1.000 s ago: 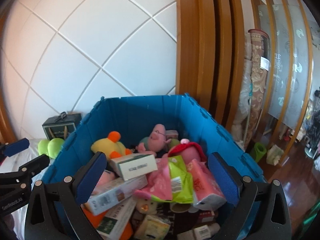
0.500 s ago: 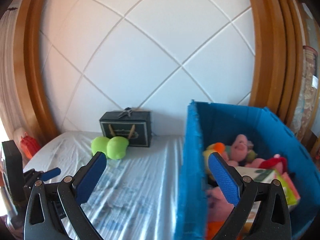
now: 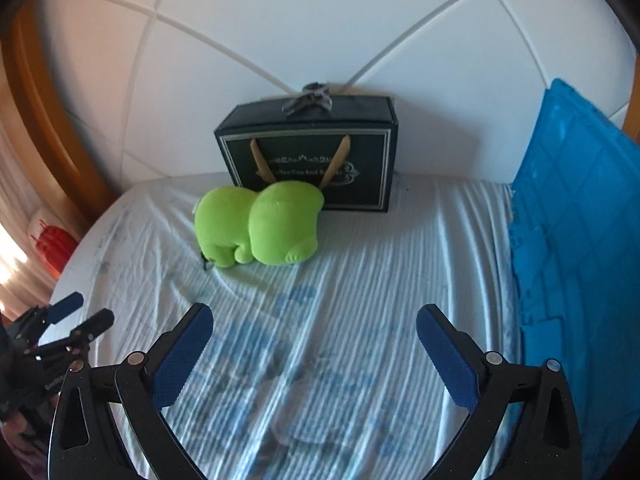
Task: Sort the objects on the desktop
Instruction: 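Move both tools back toward the green frog plush on the bed, then grasp the green frog plush with both grippers from either side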
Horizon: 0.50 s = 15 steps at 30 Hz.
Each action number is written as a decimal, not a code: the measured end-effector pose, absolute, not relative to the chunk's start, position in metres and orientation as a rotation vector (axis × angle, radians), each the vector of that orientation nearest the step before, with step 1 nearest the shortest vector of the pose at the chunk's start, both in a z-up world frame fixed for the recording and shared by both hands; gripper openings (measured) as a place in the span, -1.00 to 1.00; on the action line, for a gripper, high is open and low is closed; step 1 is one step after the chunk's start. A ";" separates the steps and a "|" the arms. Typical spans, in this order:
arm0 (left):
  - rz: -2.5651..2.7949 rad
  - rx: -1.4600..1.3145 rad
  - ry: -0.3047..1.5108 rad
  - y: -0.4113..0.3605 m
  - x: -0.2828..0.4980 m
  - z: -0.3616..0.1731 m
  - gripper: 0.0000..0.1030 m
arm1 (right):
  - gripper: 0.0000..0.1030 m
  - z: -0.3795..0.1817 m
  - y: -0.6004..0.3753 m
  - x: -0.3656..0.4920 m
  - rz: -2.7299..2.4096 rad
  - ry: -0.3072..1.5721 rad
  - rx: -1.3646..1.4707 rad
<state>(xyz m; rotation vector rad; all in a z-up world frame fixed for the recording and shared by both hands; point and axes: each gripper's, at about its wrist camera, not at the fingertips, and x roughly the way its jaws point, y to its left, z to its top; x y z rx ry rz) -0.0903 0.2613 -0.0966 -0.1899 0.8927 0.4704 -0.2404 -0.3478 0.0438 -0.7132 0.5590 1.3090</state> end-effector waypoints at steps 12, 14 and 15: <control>0.418 -0.185 0.974 0.309 0.041 -0.208 0.27 | 1.00 -0.065 -0.204 -0.205 1.329 0.694 -0.820; 0.402 -0.178 0.974 0.311 0.049 -0.217 0.27 | 1.00 -0.078 -0.191 -0.206 1.346 0.714 -0.840; 0.393 -0.179 0.969 0.312 0.052 -0.220 0.27 | 1.00 -0.082 -0.187 -0.207 1.358 0.725 -0.839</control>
